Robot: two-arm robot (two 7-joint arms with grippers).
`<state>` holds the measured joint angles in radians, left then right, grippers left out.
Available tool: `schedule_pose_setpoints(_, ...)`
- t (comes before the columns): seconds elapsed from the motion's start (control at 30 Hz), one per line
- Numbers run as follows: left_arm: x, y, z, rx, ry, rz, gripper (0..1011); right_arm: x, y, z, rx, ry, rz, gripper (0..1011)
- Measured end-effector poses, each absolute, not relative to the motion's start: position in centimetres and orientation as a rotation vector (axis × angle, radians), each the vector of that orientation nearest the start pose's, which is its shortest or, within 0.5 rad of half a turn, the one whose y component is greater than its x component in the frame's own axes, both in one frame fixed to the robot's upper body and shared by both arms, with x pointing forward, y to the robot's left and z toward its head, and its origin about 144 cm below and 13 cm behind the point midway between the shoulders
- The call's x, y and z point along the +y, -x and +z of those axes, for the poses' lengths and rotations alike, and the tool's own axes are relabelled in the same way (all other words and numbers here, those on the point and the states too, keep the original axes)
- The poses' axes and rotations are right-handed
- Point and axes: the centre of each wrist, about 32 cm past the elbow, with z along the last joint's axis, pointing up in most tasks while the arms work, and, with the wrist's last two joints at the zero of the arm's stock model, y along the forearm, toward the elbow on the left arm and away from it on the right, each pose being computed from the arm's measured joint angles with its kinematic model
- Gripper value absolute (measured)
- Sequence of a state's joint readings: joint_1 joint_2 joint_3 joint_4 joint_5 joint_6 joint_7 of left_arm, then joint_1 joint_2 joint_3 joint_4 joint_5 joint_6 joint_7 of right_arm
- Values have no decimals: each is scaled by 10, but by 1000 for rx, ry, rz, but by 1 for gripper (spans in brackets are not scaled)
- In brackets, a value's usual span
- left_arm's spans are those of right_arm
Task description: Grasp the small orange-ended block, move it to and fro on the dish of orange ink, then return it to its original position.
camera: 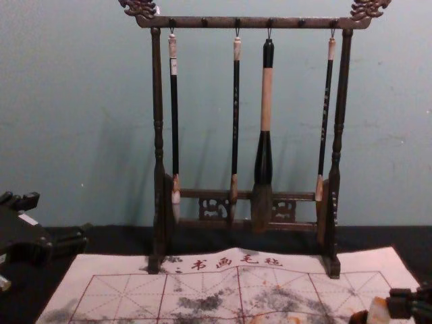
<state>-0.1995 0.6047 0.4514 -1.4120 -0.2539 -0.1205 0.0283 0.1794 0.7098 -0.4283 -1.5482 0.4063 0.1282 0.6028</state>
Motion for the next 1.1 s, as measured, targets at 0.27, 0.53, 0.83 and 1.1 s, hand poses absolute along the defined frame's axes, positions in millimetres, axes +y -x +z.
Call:
schedule_pose_setpoints(0.27, 310, -489, 1140, -285, -304, 1248, 1001, -323, -483, 1175, 11, 419, -644, 49)
schedule_pose_setpoints(0.53, 310, -489, 1140, -285, -304, 1248, 1001, -323, -484, 1175, 6, 424, -645, 49)
schedule_pose_setpoints(0.83, 310, -489, 1140, -285, -304, 1248, 1001, -323, -484, 1175, 5, 424, -646, 49)
schedule_pose_setpoints(1.1, 310, -489, 1140, -285, -304, 1248, 1001, -323, -484, 1175, 5, 424, -646, 49)
